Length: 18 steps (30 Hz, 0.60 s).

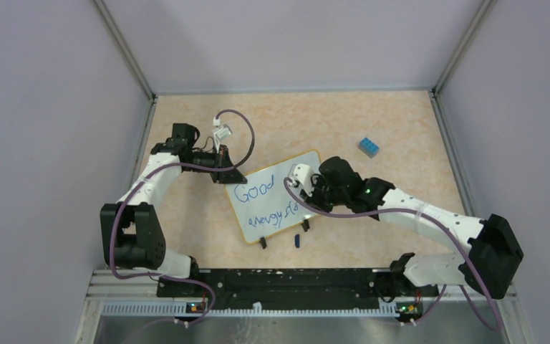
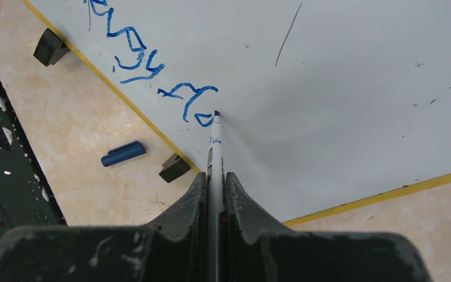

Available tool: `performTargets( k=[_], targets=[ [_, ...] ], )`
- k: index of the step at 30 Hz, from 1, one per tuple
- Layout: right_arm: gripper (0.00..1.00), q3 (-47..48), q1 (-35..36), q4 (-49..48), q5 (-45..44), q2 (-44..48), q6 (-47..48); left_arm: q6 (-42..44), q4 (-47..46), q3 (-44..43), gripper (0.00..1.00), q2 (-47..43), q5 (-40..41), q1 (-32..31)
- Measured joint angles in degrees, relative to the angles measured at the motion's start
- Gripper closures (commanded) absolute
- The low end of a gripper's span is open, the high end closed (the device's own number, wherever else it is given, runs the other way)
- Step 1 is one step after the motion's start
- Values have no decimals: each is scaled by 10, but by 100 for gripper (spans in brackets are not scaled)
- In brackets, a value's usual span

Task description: Write a sentence on the whiteboard

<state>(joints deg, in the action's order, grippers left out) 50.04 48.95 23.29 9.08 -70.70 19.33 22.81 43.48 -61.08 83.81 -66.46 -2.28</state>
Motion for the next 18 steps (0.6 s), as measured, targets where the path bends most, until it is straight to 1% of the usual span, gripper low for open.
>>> performTargets(
  k=[10, 18],
  targets=[
    [100, 0, 0, 11, 35, 3, 0, 0, 0, 0, 100, 0, 0, 0],
    [100, -7, -22, 15, 25, 33, 1, 0, 0, 0, 100, 0, -1, 0]
  ],
)
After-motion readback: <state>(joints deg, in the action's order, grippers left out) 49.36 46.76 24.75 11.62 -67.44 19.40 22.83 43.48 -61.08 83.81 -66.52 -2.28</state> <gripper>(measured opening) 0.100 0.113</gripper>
